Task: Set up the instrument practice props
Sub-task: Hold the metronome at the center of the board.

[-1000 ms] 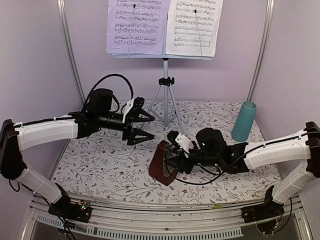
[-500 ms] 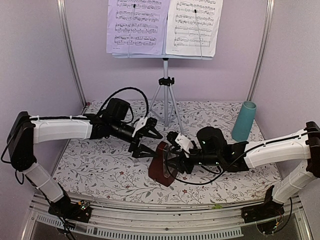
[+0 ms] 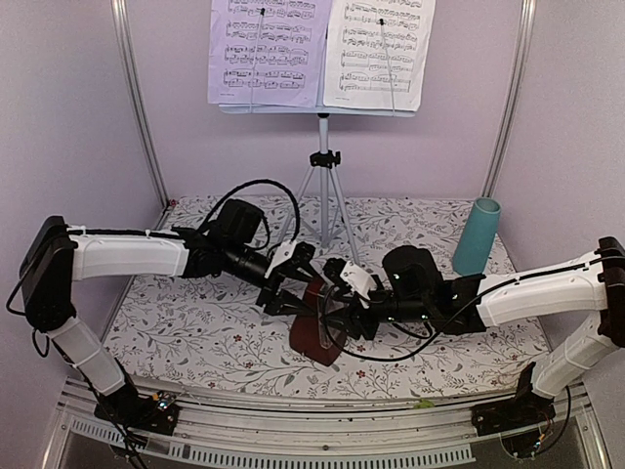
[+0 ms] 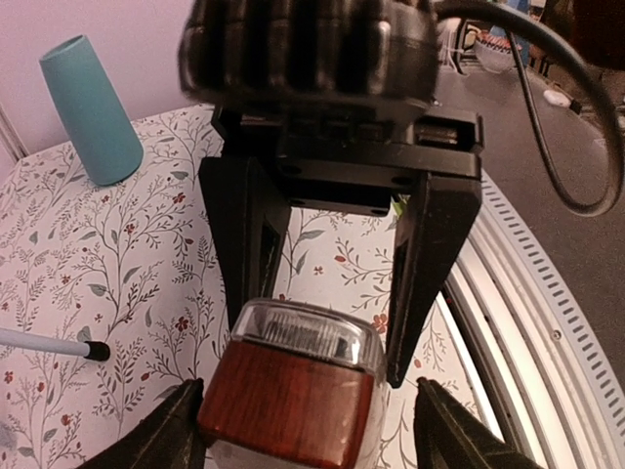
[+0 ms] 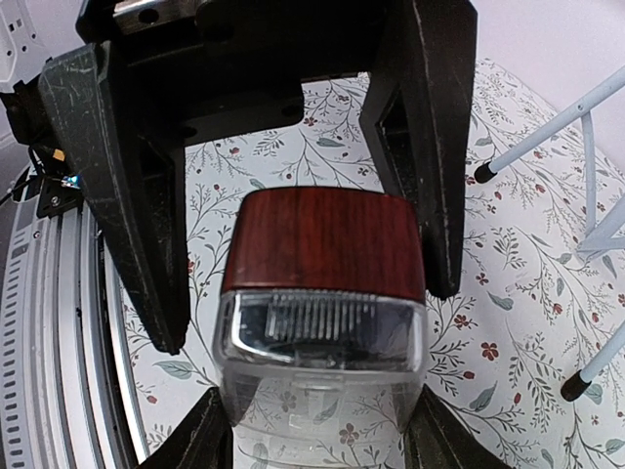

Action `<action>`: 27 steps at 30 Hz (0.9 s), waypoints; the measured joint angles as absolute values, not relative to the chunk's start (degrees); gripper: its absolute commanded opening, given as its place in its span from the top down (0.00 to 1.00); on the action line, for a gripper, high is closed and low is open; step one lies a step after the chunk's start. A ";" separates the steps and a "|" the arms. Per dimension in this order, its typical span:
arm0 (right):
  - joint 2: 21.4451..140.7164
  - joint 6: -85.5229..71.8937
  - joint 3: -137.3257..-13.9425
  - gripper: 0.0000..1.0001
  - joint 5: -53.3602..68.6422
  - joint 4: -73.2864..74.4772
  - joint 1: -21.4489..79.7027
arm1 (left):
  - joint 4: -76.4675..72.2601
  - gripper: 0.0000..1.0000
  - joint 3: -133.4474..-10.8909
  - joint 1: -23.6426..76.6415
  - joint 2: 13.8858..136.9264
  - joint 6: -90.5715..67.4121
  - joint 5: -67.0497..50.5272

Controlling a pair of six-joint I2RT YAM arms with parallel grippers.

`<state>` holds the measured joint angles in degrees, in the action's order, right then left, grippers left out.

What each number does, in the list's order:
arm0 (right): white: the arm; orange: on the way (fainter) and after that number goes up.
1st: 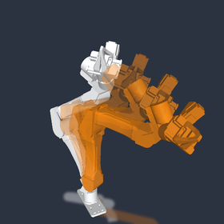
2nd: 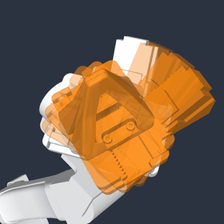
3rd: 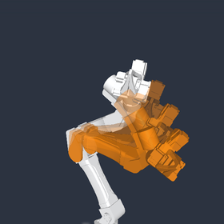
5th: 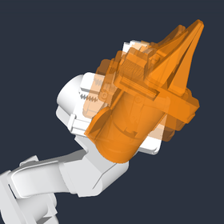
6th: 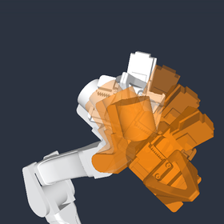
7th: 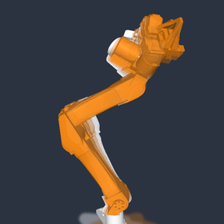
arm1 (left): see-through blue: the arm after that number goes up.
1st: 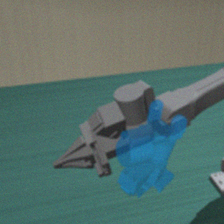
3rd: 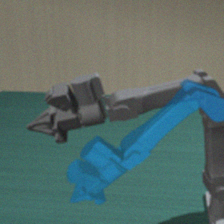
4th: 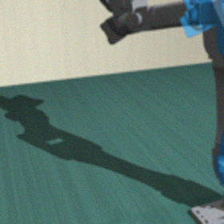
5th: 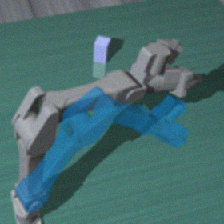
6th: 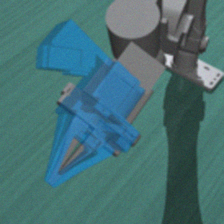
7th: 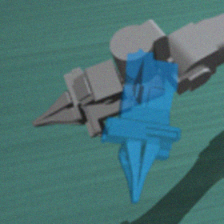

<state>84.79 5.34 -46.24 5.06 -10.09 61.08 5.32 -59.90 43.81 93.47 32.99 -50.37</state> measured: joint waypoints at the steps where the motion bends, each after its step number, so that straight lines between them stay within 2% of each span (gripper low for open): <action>1: 84.79 5.45 -46.24 1.00 5.13 -10.04 61.08 | 5.19 0.29 -59.81 43.81 93.47 33.04 -50.33; 6: 84.79 5.67 -46.26 1.00 5.67 -9.96 61.06 | 4.93 0.27 -59.68 43.88 93.84 33.19 -50.46; 8: 84.82 5.98 -46.35 1.00 5.96 -9.89 61.06 | 4.84 0.30 -59.68 43.94 94.41 33.23 -50.54; 10: 84.82 6.22 -46.46 1.00 6.39 -9.65 61.04 | 4.69 0.37 -59.68 44.03 95.13 33.28 -50.59; 13: 84.82 6.50 -46.46 1.00 7.33 -9.47 60.64 | 4.23 0.56 -59.72 44.07 96.05 33.65 -51.09; 18: 84.77 7.14 -46.46 1.00 9.39 -9.30 59.83 | 4.54 0.80 -59.90 43.97 96.14 34.76 -52.03; 24: 84.84 7.35 -46.87 1.00 11.75 -8.60 59.05 | 4.73 1.00 -60.05 44.18 96.14 34.85 -51.53; 27: 85.54 7.18 -48.53 1.00 14.06 -6.50 57.82 | 4.78 1.00 -60.07 44.25 96.07 34.68 -50.54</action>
<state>85.54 7.18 -48.53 14.06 -6.50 57.82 4.78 -60.07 44.25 96.07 34.68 -50.54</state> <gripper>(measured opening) 0.541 0.552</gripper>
